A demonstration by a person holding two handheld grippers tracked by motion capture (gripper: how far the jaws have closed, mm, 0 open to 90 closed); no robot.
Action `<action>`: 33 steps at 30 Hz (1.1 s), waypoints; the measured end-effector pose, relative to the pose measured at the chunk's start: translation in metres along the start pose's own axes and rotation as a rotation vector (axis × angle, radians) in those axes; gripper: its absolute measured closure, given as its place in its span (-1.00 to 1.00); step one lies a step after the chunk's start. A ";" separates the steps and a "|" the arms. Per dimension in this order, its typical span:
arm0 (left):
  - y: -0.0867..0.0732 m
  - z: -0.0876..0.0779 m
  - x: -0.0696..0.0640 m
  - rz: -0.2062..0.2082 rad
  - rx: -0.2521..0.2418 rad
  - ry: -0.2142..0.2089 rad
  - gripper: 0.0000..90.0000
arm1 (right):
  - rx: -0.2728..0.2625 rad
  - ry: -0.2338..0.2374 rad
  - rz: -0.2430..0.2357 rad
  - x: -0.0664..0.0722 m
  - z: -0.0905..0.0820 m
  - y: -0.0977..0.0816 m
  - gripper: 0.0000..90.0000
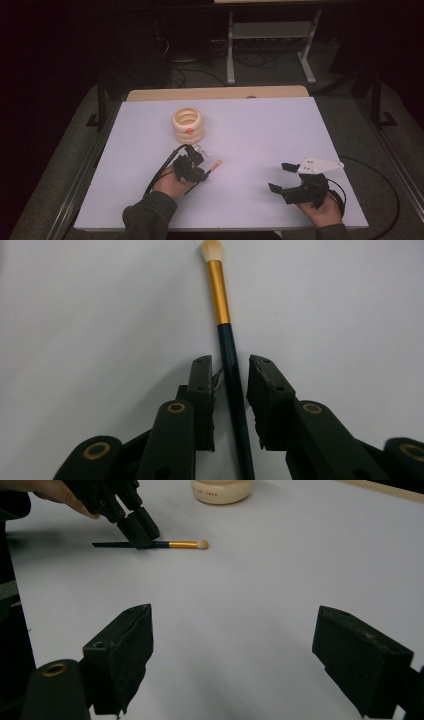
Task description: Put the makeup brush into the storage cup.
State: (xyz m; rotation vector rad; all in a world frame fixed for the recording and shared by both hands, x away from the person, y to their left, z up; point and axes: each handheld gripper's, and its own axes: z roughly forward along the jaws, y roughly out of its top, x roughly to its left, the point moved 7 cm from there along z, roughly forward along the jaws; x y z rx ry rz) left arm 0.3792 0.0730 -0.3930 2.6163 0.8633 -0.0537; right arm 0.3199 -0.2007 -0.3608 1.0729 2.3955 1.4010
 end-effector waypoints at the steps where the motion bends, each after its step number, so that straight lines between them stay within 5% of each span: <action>1: 0.000 0.000 0.001 0.004 0.003 0.009 0.65 | 0.002 0.000 -0.002 0.000 0.000 0.000 -0.65; 16: 0.000 0.001 0.002 0.047 0.013 0.042 0.84 | 0.005 -0.007 -0.012 0.000 0.001 0.001 -0.67; 33: 0.001 0.001 0.004 0.019 0.019 0.014 0.85 | 0.010 -0.003 -0.007 0.001 0.003 0.000 -0.67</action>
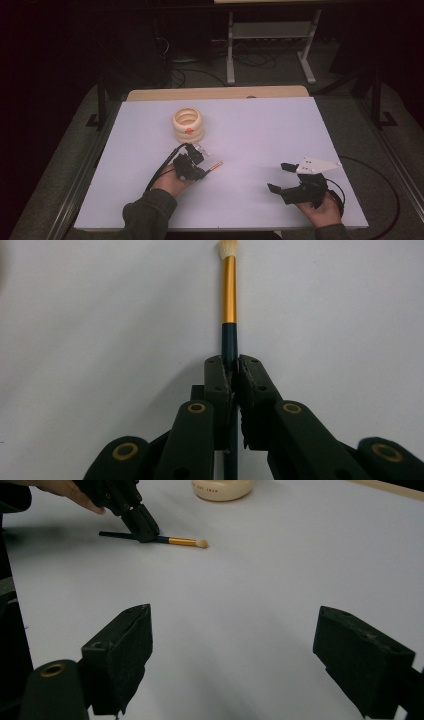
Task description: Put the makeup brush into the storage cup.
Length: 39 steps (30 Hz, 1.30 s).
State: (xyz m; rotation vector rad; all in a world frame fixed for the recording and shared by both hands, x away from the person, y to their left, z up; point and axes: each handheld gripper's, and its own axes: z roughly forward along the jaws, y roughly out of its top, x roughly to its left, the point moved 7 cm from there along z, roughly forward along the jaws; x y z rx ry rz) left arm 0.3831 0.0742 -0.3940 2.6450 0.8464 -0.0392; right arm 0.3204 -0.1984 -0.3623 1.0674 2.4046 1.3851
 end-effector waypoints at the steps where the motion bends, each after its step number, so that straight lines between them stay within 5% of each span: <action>1: 0.000 0.000 0.000 0.000 0.000 0.000 0.85 | 0.000 0.000 0.000 0.000 0.000 0.000 -0.67; 25: -0.001 -0.015 0.001 0.007 -0.056 -0.016 0.85 | -0.004 0.037 0.026 0.008 0.006 0.001 -0.67; 39: -0.001 -0.035 -0.006 0.008 -0.138 -0.077 0.85 | -0.016 0.070 0.040 0.020 0.015 0.010 -0.68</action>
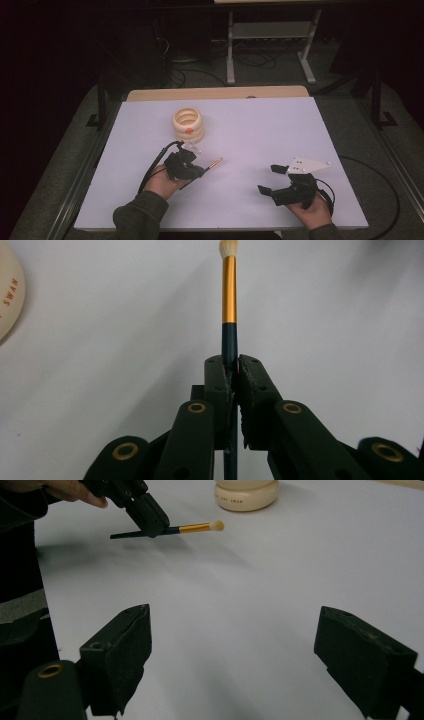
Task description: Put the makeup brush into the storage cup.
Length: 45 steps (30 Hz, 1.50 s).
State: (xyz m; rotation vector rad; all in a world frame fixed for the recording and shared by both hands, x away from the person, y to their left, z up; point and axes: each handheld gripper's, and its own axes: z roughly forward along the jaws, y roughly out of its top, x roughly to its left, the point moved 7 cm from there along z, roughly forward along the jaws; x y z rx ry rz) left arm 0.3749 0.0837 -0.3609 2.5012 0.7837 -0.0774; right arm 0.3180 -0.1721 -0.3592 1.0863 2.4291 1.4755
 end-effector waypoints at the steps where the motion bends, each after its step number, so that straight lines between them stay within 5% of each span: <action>1: 0.000 -0.003 -0.001 -0.005 -0.013 -0.007 0.85 | -0.001 0.002 -0.004 0.001 0.001 0.000 -0.68; 25: 0.004 -0.035 -0.003 0.007 -0.099 -0.034 0.85 | -0.016 0.078 0.007 0.014 0.019 0.027 -0.61; 29: 0.008 -0.038 -0.008 -0.012 -0.132 -0.038 0.85 | -0.020 0.085 -0.003 0.017 0.025 0.035 -0.54; 45: 0.019 -0.047 -0.021 0.024 -0.177 -0.065 0.85 | -0.043 0.164 0.022 0.022 0.049 0.055 -0.43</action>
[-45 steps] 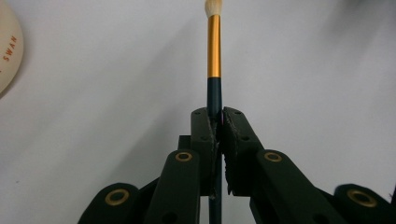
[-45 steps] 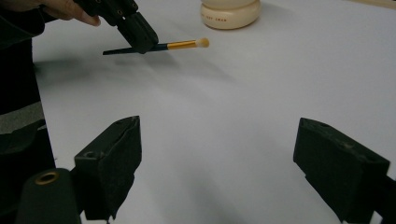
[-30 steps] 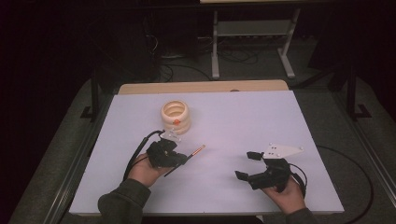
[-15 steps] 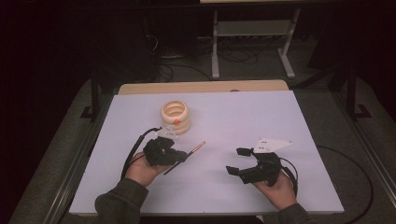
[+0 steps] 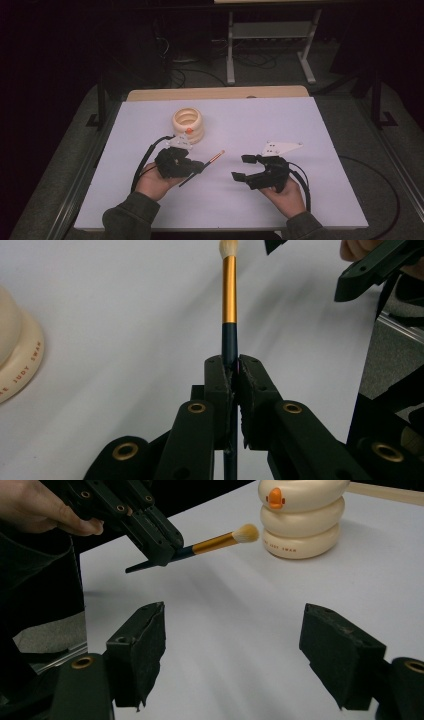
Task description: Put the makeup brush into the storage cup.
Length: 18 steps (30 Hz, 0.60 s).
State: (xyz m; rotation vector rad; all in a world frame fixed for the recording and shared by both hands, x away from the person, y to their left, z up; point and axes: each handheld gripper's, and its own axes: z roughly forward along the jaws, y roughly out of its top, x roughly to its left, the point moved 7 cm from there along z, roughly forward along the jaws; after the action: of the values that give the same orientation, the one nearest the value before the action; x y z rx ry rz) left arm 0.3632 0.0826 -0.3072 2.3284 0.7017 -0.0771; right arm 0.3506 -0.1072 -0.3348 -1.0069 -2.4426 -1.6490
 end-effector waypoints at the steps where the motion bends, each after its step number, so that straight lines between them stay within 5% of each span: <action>1: 0.000 0.000 0.000 0.000 0.000 0.000 0.85 | 0.000 0.000 0.000 0.000 0.000 0.000 -0.43; 18: 0.007 -0.002 -0.013 0.034 -0.027 -0.027 0.85 | -0.013 0.056 0.016 0.005 0.012 0.007 -0.36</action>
State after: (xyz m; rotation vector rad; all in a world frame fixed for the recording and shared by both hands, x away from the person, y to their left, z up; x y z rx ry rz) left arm 0.3557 0.0733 -0.2988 2.3082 0.6454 -0.0832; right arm 0.3542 -0.0927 -0.3326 -0.9658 -2.3857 -1.6662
